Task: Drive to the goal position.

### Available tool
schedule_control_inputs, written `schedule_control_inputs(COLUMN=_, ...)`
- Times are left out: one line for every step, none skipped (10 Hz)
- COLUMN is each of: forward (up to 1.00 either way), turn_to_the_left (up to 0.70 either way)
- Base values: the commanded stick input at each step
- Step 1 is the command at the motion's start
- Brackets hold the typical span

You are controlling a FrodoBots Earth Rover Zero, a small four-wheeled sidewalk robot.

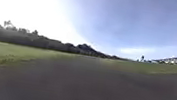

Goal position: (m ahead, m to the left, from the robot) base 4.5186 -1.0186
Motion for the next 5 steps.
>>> schedule_control_inputs(forward=1.0, turn_to_the_left=0.0)
schedule_control_inputs(forward=1.0, turn_to_the_left=0.0)
schedule_control_inputs(forward=1.0, turn_to_the_left=0.0)
schedule_control_inputs(forward=1.0, turn_to_the_left=0.0)
schedule_control_inputs(forward=1.0, turn_to_the_left=0.0)
